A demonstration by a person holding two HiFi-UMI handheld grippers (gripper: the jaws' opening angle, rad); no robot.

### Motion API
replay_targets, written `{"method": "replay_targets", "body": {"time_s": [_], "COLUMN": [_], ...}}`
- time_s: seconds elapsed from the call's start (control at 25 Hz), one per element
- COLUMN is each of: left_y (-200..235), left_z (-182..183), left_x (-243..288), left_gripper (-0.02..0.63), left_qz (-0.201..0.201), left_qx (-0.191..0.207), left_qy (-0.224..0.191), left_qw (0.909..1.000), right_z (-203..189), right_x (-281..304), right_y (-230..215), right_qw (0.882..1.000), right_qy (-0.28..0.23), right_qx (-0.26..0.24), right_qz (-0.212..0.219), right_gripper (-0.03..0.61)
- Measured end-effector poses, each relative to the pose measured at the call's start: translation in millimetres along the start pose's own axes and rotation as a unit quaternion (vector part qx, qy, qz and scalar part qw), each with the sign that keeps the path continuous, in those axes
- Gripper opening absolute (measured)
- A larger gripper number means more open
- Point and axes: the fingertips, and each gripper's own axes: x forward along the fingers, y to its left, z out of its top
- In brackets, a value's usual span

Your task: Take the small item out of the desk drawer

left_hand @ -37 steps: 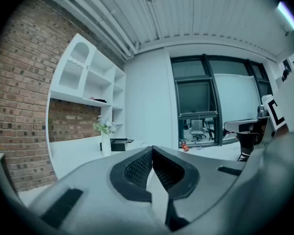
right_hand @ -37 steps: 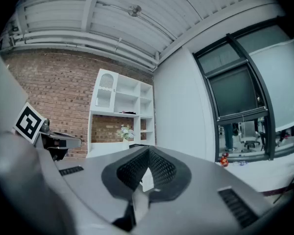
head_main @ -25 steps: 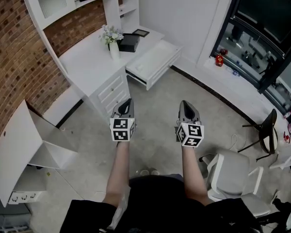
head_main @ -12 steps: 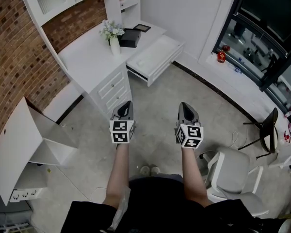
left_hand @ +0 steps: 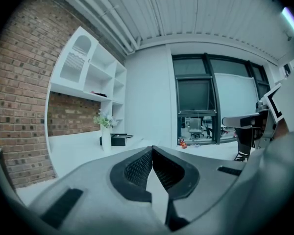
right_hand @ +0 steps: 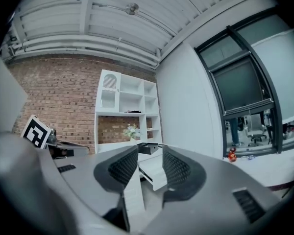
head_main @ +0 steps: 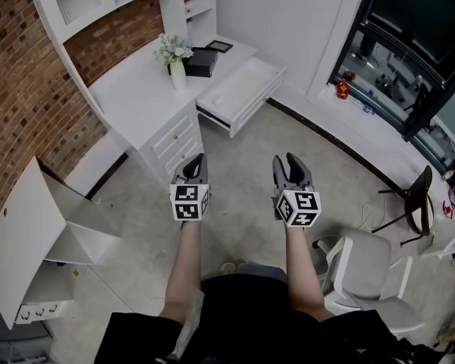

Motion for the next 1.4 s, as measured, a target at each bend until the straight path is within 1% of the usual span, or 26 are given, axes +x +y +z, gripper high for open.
{"method": "replay_targets", "body": {"time_s": [0.04,0.16,0.32,0.48,0.68,0.84,1.08,1.4], "left_y": [1.4,1.7,7.0,14.0,17.8,26.7,46.1,69.3], "left_z": [1.7,2.9,2.6,1.8,-1.2,-1.4,-8.8,-18.8], "left_x": [-0.2,-3.0,-4.3,-1.7,17.0,36.1,83.9,191.1], "left_gripper": [0.009,0.009,0.009,0.009,0.009,0.009,0.009,0.009], "left_qz": [-0.002,-0.01,-0.014,-0.014,-0.018,-0.013,0.001,0.032], "left_qx": [0.002,0.011,0.019,0.013,0.013,0.012,0.006,-0.016], "left_qy": [-0.002,-0.004,-0.001,-0.001,0.004,0.006,0.015,0.041], "left_qw": [1.0,0.9999,0.9997,0.9998,0.9998,0.9998,0.9999,0.9985], "right_z": [0.8,2.7,4.0,3.5,1.6,-0.4,-12.4,-22.3], "right_x": [-0.6,-5.3,-7.4,-3.1,14.3,36.4,88.6,200.1], "right_y": [1.8,3.5,2.1,1.0,-7.4,-15.1,-32.2,-85.9], "right_qw": [1.0,1.0,1.0,1.0,1.0,1.0,1.0,0.999], "right_qy": [-0.002,-0.012,-0.018,-0.013,-0.01,-0.009,0.0,0.023], "right_qx": [0.002,0.009,0.016,0.014,0.011,0.014,0.012,0.004], "right_qz": [0.0,-0.004,-0.016,-0.022,-0.024,-0.021,-0.007,0.024], "right_gripper": [0.146,0.173,0.175,0.175,0.175,0.176,0.176,0.178]}}
